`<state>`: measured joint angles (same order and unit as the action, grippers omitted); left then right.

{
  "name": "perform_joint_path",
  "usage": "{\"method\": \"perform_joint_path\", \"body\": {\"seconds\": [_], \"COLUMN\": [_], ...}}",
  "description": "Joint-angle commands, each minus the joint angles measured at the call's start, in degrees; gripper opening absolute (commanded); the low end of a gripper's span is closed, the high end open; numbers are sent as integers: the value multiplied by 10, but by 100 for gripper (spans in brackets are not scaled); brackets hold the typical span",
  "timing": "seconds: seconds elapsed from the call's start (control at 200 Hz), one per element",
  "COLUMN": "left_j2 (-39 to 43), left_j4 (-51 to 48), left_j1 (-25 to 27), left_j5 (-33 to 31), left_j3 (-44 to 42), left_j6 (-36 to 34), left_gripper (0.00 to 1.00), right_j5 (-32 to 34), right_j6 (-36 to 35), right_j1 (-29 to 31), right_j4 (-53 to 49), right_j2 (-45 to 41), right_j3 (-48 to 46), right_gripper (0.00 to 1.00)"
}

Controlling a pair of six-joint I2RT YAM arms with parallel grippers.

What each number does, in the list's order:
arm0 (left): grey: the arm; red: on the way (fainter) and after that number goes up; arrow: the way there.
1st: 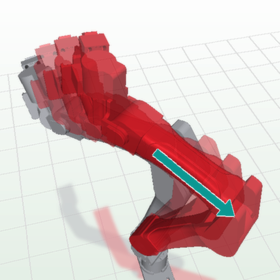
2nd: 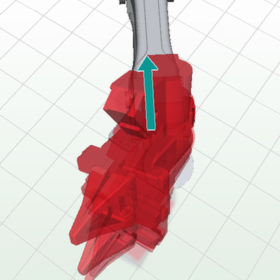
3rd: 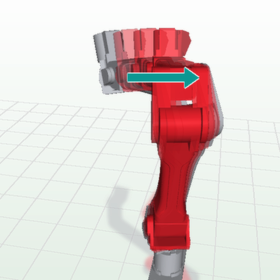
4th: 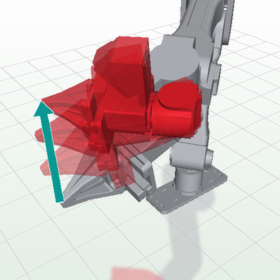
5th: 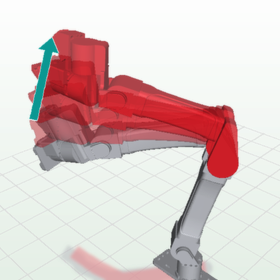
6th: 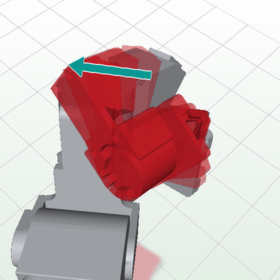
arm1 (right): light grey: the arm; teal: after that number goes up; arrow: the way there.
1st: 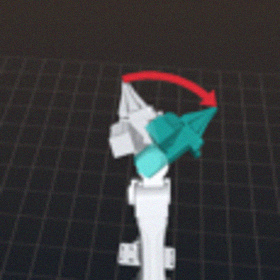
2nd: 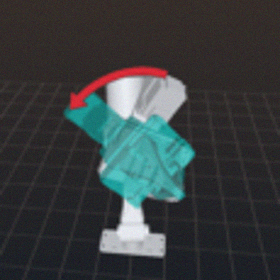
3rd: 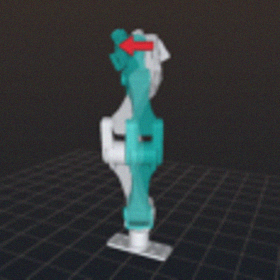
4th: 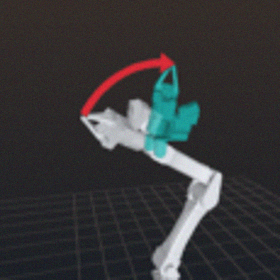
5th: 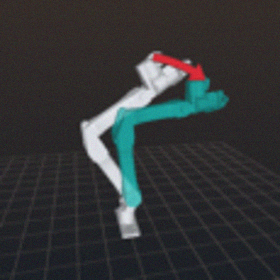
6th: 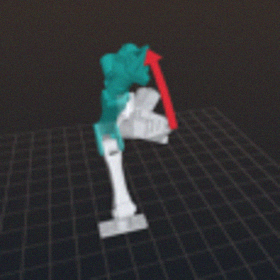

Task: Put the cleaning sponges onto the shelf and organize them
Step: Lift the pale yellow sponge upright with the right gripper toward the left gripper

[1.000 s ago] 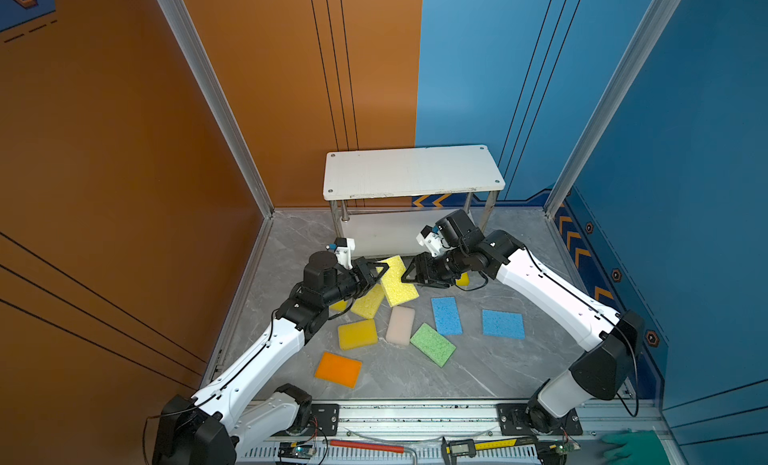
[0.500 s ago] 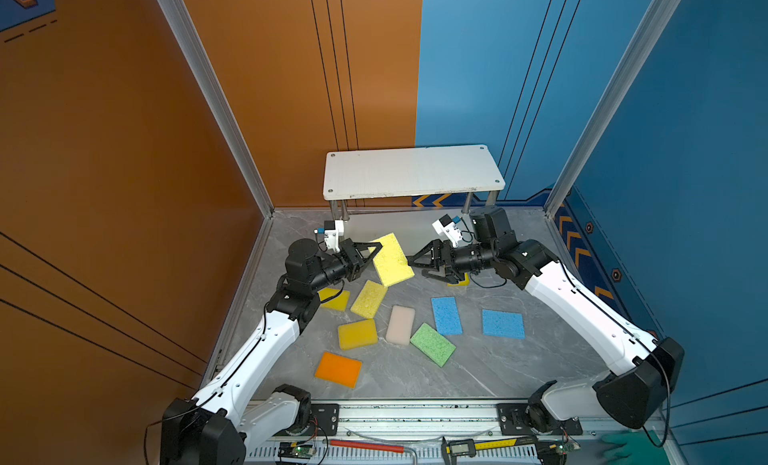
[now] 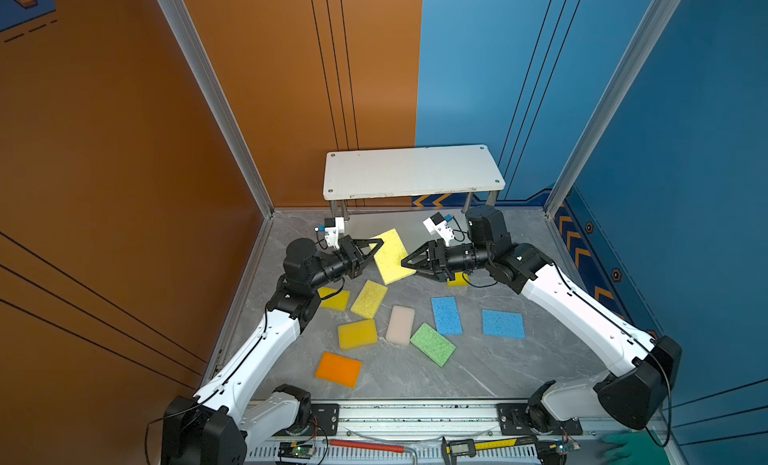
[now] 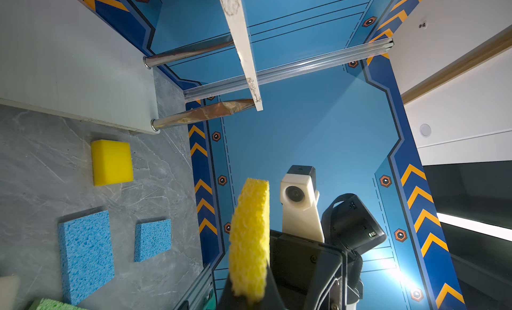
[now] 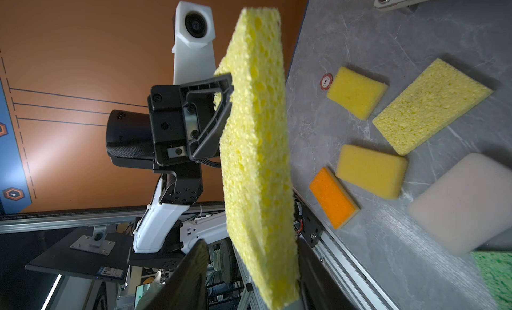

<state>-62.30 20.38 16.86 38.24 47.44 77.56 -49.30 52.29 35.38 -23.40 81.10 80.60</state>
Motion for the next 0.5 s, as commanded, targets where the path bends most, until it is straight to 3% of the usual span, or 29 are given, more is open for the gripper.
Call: {"method": "perform_joint_path", "body": {"seconds": [0.0, 0.19, 0.345, 0.495], "left_j2": [12, 17, 18, 21], "left_j4": [22, 22, 22, 22], "left_j1": [-3, -2, -1, -3], "left_j5": [8, 6, 5, 8], "left_j3": [1, -4, -7, -17], "left_j6": [0, 3, 3, 4], "left_gripper": [0, 0, 0, 19], "right_j5": [-5, -2, 9, 33], "right_j6": [0, 0, -1, -2], "right_j1": [2, 3, 4, 4], "right_j4": [14, 14, 14, 20], "right_j2": [-7, -7, -6, -2], "right_j3": [-5, -8, -10, -16], "right_gripper": [42, 33, 19, 14]}}
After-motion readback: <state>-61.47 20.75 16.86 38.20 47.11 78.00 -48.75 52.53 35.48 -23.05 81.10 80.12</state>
